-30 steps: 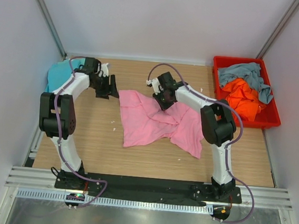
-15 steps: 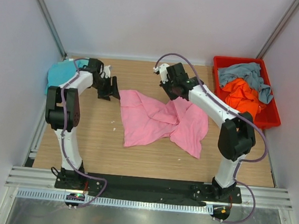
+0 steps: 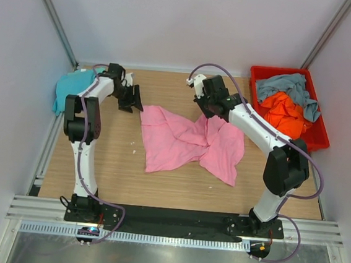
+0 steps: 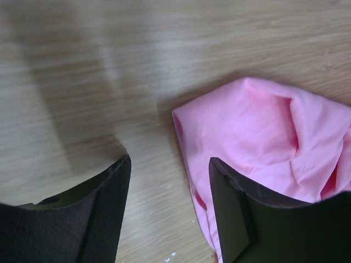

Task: Fold and stack the t-shirts
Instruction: Flatten the tshirt out

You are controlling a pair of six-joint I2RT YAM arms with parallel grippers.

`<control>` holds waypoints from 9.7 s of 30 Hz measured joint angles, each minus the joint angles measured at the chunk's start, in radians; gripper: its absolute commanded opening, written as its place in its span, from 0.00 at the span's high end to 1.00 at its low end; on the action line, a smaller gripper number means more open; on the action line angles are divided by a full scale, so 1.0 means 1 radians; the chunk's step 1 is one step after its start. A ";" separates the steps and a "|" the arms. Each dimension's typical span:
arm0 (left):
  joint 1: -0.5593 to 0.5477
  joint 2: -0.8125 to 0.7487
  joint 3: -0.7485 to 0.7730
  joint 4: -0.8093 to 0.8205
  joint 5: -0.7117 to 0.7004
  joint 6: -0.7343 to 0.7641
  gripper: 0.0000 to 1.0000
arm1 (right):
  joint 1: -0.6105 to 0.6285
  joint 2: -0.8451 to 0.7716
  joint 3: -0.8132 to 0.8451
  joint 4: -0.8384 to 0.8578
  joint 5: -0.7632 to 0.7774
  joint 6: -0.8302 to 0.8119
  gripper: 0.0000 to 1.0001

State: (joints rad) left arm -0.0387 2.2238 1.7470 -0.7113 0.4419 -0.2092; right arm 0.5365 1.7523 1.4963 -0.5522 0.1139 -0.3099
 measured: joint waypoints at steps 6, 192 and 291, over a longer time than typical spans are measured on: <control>-0.003 0.124 0.191 -0.055 0.023 0.007 0.53 | -0.014 0.000 -0.009 0.006 -0.006 0.002 0.94; 0.016 0.045 0.119 -0.011 -0.038 0.060 0.88 | -0.217 -0.335 -0.252 0.164 0.017 0.023 0.99; 0.028 -0.928 0.166 -0.090 -0.230 0.242 1.00 | -0.370 -0.433 0.453 0.066 0.109 0.102 0.99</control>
State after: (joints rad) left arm -0.0109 1.2957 1.9129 -0.8009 0.2115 0.0326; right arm 0.1665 1.3197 1.9495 -0.4866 0.2234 -0.2077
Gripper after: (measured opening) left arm 0.002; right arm 0.075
